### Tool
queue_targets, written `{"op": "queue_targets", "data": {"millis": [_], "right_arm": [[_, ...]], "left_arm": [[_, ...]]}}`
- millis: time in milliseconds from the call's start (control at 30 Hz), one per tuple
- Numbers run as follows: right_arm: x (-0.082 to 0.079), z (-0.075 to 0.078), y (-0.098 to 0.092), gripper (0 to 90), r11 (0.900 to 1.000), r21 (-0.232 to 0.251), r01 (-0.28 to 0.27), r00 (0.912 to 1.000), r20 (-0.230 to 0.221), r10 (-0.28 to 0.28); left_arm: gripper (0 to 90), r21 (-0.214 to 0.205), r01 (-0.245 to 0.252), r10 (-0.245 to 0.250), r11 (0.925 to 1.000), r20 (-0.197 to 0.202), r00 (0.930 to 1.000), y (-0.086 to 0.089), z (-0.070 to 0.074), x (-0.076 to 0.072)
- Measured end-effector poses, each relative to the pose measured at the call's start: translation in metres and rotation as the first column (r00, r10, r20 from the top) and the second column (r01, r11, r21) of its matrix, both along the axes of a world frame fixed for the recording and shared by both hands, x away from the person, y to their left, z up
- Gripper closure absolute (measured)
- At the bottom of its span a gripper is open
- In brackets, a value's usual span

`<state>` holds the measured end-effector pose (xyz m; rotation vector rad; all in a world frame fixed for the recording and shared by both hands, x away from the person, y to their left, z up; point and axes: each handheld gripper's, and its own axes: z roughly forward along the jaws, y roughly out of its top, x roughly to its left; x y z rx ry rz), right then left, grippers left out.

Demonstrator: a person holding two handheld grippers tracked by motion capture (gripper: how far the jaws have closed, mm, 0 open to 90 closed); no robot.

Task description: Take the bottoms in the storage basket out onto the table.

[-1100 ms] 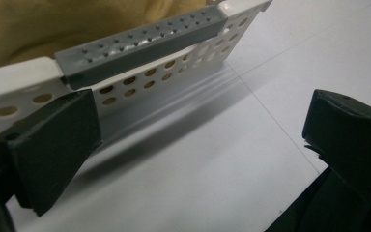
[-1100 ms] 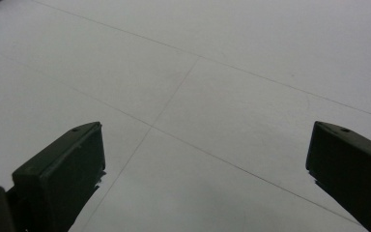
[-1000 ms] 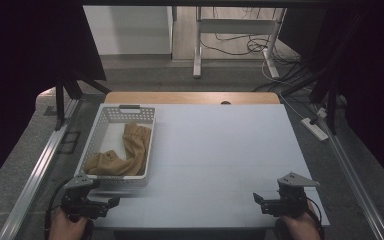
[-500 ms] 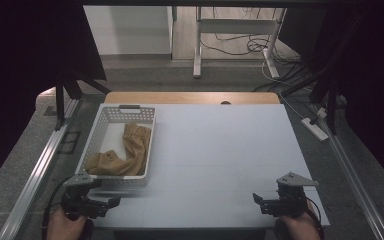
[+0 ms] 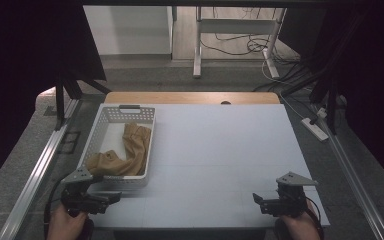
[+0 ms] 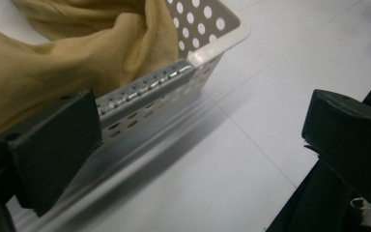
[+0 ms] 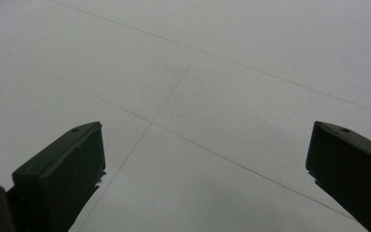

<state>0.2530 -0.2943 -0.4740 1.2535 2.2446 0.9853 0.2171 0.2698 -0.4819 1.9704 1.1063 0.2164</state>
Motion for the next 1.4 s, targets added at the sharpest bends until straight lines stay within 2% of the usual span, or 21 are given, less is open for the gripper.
{"op": "queue_targets", "data": {"millis": [100,400,567,667,767,933,1033,1400], "right_arm": [[0.0,0.0,0.0,0.8,1.0,0.001,0.001,1.0,-0.002,-0.001],[0.001,0.0,0.0,0.8,1.0,0.0,0.002,1.0,-0.009,-0.002],[0.001,-0.001,0.0,0.8,1.0,-0.001,0.002,0.9999,-0.011,-0.002],[0.001,0.0,0.0,0.8,1.0,0.0,0.002,0.9999,-0.012,-0.002],[0.001,0.0,0.0,0.8,1.0,0.002,0.002,0.9999,-0.014,-0.002],[0.001,-0.001,0.0,0.8,1.0,0.007,0.002,0.9999,-0.014,-0.002],[0.002,0.0,-0.001,0.8,0.9999,0.01,0.005,0.9999,-0.015,-0.005],[0.002,0.0,-0.001,0.8,0.9999,0.015,0.006,0.9998,-0.018,-0.006]], "left_arm": [[0.0,-0.012,-0.008,0.008,0.9999,0.002,1.0,0.0,0.002,0.001],[0.0,0.022,-0.019,0.018,0.9996,0.013,0.9998,-0.002,0.004,0.008],[0.0,0.062,-0.014,0.013,0.998,0.024,0.9996,-0.002,0.005,0.014],[0.0,0.069,-0.019,0.016,0.9975,0.033,0.9993,0.0,0.004,0.018],[0.0,0.068,-0.023,0.02,0.9974,0.044,0.9988,0.002,0.004,0.023],[0.0,0.063,-0.028,0.026,0.9976,0.029,0.9992,0.004,0.004,0.032],[0.0,0.047,-0.018,0.016,0.9987,0.041,0.999,0.002,0.004,0.037],[0.0,0.06,-0.028,0.026,0.9978,0.027,0.9993,-0.002,0.006,0.057]]}}
